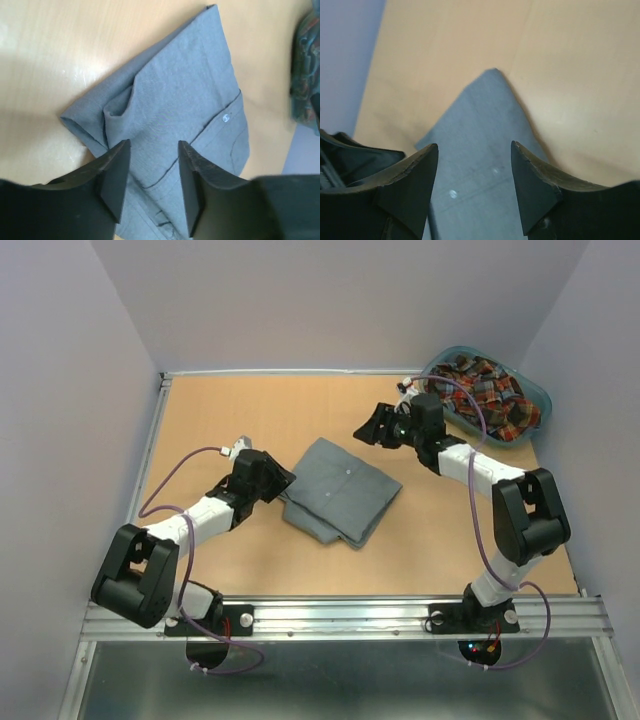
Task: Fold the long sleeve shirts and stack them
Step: Fold the shirt
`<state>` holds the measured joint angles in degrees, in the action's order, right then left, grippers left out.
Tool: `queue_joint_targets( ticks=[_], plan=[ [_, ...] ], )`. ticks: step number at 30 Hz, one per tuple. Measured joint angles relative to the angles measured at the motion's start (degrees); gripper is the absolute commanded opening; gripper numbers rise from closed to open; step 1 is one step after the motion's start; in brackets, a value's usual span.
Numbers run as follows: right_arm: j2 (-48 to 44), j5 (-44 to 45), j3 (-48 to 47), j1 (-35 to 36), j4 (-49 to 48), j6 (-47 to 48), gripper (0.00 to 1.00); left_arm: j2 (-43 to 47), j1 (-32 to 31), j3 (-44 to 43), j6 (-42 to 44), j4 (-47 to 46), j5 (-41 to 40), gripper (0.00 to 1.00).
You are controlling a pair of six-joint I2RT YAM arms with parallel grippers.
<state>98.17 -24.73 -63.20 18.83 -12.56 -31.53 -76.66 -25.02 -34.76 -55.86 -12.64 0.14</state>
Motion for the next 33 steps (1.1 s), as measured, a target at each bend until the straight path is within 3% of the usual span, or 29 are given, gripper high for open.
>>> queue_joint_targets(
  ticks=[4, 15, 22, 23, 24, 27, 30, 33],
  plan=[
    [-1.8, 4.5, 3.4, 0.0, 7.0, 5.8, 0.59, -1.0, 0.0, -1.7, 0.8, 2.1, -1.6, 0.42],
    [-4.0, 12.4, 13.2, 3.4, 18.6, 11.8, 0.23, -18.5, 0.5, -11.8, 2.3, 4.5, -2.0, 0.38],
    [-5.5, 17.3, 16.2, 14.4, 18.1, 5.6, 0.27, -33.3, 3.3, -31.8, 7.6, 8.8, -2.3, 0.42],
    [-5.5, 17.7, 16.2, 16.4, 18.0, 3.8, 0.32, -35.3, 3.7, -34.9, 8.5, 10.1, -2.4, 0.43],
    [-5.5, 18.4, 16.2, 19.6, 18.0, 1.3, 0.43, -37.9, 4.0, -39.3, 10.0, 12.2, -2.5, 0.44],
    [-5.9, 19.3, 16.1, 26.3, 18.1, -2.4, 0.55, -43.0, 4.6, -48.7, 14.5, 15.1, -4.0, 0.51],
    [-7.9, 19.9, 16.1, 30.5, 19.9, -4.0, 0.61, -43.0, 5.1, -50.9, 17.4, 17.0, -4.9, 0.63],
    [-10.4, 22.6, 15.4, 30.2, 22.0, -3.6, 0.6, -38.7, 5.4, -47.5, 18.1, 16.9, -5.3, 0.71]
  ],
)
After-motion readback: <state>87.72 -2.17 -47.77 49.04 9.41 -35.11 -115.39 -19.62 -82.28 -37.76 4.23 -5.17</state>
